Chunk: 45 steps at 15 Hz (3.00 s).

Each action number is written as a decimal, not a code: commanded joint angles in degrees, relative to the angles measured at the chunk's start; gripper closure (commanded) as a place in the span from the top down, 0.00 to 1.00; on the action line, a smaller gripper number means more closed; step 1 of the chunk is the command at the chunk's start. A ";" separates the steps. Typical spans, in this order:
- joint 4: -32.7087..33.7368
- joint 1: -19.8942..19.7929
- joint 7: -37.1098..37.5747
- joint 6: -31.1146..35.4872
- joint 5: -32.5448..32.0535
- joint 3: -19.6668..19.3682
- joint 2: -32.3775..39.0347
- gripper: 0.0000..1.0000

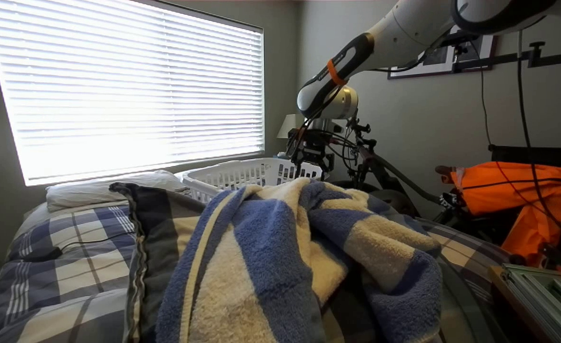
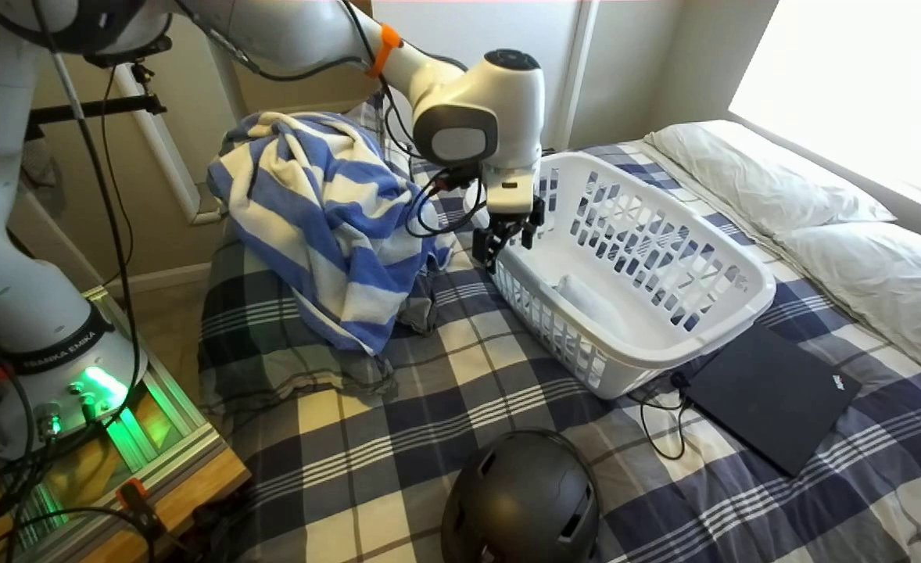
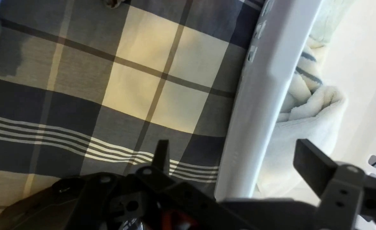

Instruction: Slide the washing basket to the bottom edge of the bed

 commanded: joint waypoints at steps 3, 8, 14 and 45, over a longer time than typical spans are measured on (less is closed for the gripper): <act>8.39 -3.70 1.07 1.16 4.44 2.46 7.21 1.00; 12.72 -4.84 1.67 1.57 5.12 2.98 11.12 0.71; 13.97 -3.08 8.21 -0.23 1.76 -0.11 11.81 0.31; -21.17 5.54 21.39 -7.90 -21.33 -14.90 -13.61 0.08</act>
